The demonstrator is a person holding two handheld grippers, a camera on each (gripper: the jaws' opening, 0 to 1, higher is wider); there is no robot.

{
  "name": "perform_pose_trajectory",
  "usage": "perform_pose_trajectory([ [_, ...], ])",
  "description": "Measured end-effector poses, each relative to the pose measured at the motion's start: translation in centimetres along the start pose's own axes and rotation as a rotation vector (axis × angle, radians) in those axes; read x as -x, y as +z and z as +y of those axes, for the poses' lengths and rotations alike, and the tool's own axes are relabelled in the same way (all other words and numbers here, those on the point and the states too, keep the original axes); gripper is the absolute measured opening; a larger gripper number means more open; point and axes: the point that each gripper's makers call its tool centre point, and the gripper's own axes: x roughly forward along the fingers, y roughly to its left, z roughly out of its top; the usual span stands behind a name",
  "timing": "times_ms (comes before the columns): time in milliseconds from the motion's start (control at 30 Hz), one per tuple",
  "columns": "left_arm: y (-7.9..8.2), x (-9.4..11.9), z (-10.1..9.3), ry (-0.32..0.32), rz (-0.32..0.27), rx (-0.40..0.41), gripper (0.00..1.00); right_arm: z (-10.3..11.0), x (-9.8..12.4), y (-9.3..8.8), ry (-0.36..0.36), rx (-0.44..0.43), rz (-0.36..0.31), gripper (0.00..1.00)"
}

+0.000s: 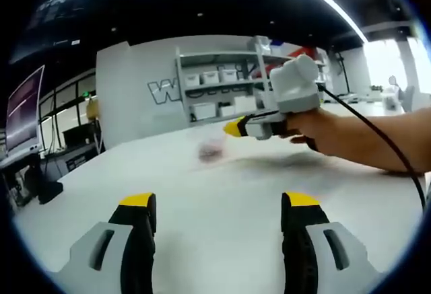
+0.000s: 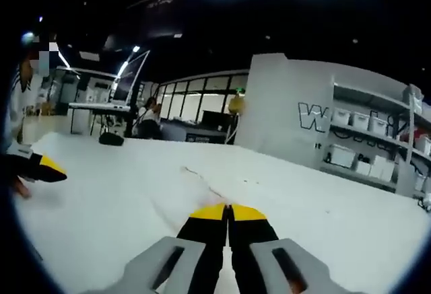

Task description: Open the resealable bag by pulling the two sides of the seal apart until the entire bag opening is separated and visibly accessible.

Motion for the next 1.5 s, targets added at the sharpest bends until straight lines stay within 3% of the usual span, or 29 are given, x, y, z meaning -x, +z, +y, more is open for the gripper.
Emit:
perform_pose_trajectory([
  [500, 0.1, 0.0, 0.0, -0.002, -0.007, 0.006, 0.75, 0.5, 1.0, 1.0, -0.003, -0.024, -0.009, 0.0],
  [667, 0.7, 0.3, 0.6, 0.0, -0.035, 0.054, 0.71, 0.7, 1.5, 0.9, -0.004, -0.048, -0.007, 0.0],
  [767, -0.1, 0.6, 1.1, 0.003, 0.022, 0.123, 0.72, 1.0, 1.7, 0.9, -0.004, -0.05, -0.003, 0.0],
  [900, -1.2, 1.5, 1.9, 0.03, 0.095, 0.122, 0.75, 1.2, 1.9, 1.5, -0.005, -0.06, -0.011, 0.0],
  [1167, 0.2, 3.8, 2.1, 0.037, 0.09, 0.121, 0.86, 2.2, 3.2, 2.7, -0.009, -0.099, -0.043, 0.0],
  [1333, 0.8, 4.5, 1.1, 0.004, 0.084, 0.177, 0.86, 2.3, 3.4, 2.6, -0.005, -0.09, -0.037, 0.0],
  [1500, 0.5, 4.8, 1.0, 0.007, 0.087, 0.182, 0.84, 2.3, 3.7, 2.7, -0.003, -0.097, -0.038, 0.0],
])
